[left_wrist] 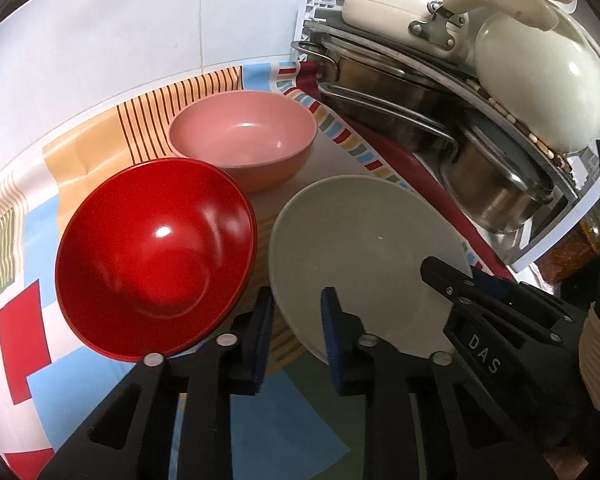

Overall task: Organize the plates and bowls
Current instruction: 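Close both grippers on the rim of the white bowl, then lift the white bowl with both grippers and carry it toward the plate stack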

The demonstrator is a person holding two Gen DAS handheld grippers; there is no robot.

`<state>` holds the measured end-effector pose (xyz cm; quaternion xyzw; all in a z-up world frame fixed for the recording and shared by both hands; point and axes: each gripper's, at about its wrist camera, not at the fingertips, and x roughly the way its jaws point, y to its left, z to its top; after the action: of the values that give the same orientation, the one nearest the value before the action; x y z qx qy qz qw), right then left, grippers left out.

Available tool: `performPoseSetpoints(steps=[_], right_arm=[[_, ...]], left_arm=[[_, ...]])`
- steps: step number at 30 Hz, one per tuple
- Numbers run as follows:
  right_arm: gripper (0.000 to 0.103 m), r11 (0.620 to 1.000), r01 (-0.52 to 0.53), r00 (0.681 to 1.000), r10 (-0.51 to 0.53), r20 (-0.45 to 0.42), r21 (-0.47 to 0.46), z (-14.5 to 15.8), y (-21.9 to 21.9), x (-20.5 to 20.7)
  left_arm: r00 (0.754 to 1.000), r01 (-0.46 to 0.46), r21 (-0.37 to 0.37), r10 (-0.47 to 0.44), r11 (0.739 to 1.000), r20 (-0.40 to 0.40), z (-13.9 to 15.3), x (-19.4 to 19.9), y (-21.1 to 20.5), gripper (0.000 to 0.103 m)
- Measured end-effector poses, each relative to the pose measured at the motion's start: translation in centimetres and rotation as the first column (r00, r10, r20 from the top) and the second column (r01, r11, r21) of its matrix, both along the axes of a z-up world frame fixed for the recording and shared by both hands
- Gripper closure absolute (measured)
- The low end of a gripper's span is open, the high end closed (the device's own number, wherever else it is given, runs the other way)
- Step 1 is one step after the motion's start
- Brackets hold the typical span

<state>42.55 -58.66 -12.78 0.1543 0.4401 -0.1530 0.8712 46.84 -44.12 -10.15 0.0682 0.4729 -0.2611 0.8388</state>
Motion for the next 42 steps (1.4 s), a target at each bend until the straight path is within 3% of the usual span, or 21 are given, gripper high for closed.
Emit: performPoseSetpoints(steps=[2, 20, 33, 42], right_arm=[[0.088, 1.000, -0.004, 1.000, 0.004, -0.003, -0.005, 0.0, 0.1, 0.1], [0.088, 0.999, 0.028, 1.000, -0.028, 0.013, -0.033, 3.0, 1.3, -2.3], [0.088, 0.999, -0.016, 0.999, 0.017, 0.046, -0.039, 6.0, 5.8, -4.3], [0.088, 0.995, -0.100, 0.993, 0.102, 0.058, -0.026, 6.9, 10.7, -4.9]], left_arm=[[1.000, -0.006, -0.001, 0.006, 1.000, 0.001, 0.0, 0.1, 0.0, 0.083], [0.999, 0.026, -0.029, -0.025, 0.999, 0.025, 2.4, -2.0, 1.7, 0.084], [0.997, -0.021, -0.050, 0.025, 0.999, 0.072, 5.4, -3.8, 7.6, 0.084], [0.989, -0.107, -0.050, 0.111, 0.993, 0.093, 6.5, -5.4, 13.5, 0.084]])
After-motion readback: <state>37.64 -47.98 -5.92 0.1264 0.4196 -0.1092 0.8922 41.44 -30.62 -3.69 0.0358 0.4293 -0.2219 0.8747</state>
